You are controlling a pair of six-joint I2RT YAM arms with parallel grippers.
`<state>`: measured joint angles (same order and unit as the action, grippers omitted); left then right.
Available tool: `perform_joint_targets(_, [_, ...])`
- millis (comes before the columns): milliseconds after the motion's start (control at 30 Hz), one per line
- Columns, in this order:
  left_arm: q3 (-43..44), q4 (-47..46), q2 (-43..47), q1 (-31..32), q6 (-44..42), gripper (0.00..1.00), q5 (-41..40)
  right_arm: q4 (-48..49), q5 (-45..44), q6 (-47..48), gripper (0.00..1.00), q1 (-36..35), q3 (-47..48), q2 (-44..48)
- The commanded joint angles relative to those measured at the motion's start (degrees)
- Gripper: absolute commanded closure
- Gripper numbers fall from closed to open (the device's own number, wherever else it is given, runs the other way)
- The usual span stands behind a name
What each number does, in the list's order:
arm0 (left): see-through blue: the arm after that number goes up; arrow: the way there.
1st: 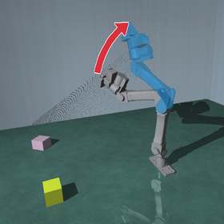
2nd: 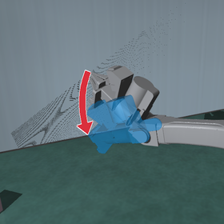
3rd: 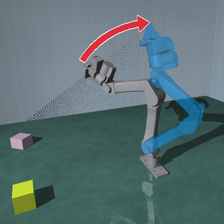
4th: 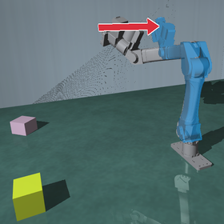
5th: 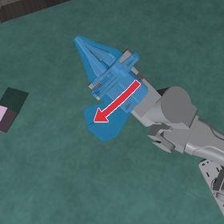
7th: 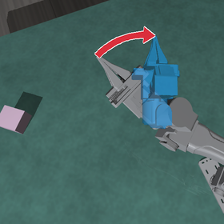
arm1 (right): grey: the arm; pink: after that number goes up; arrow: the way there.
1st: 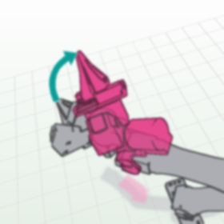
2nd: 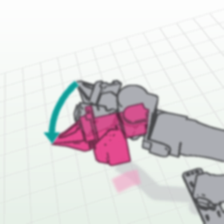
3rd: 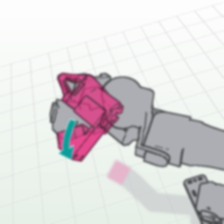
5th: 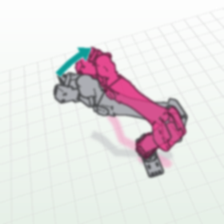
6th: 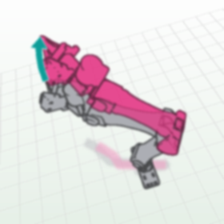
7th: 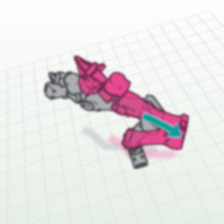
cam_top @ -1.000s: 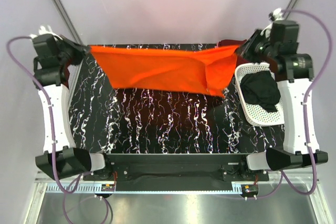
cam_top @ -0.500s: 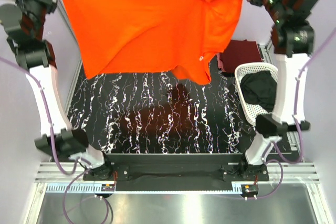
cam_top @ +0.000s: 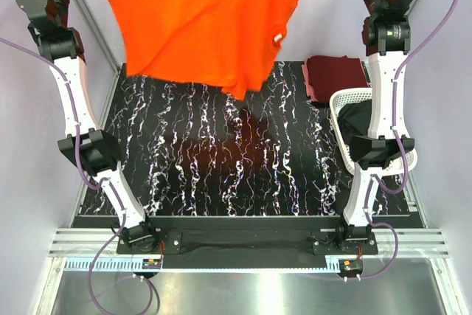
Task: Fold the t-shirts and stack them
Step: Fold the tshirt
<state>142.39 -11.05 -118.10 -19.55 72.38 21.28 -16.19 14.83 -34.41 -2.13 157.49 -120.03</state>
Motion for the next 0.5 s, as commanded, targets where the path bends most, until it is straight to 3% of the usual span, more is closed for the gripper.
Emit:
perform_joint_targets(0, [3.34, -6.01, 1.21, -2.69, 1.63, 1.0, -6.43, 6.26, -2.36, -4.08, 1.0, 4.24, 3.26, 1.9])
perform_joint_targets(133, [-5.16, -6.79, 7.24, -2.86, 0.84, 1.0, -2.74, 1.08, 0.54, -6.19, 1.0, 4.15, -3.9, 4.97])
perform_joint_targets(267, [-25.27, -9.33, 18.58, -2.95, -0.66, 1.0, 5.69, -6.81, 3.19, -5.59, 1.0, 2.93, -18.94, 15.07])
perform_joint_targets(300, [-38.45, -11.08, 21.57, -3.12, -0.66, 1.0, 7.1, -7.89, 3.71, -4.18, 1.0, 2.57, -22.89, 17.44])
perform_joint_targets(367, [-51.61, -13.65, 30.94, -3.56, -1.54, 1.0, 9.13, -8.95, 3.89, -3.99, 1.0, 1.0, -37.47, 25.69])
perform_joint_targets(400, [-62.56, -13.47, 33.79, -3.83, -2.15, 1.0, 9.48, -9.13, 4.76, -4.08, 1.0, 0.55, -42.48, 28.5])
perform_joint_targets(467, [-73.17, -14.0, 42.03, -4.96, -5.13, 1.0, 11.58, -10.44, 5.56, -4.69, 1.0, -0.67, -56.11, 36.5])
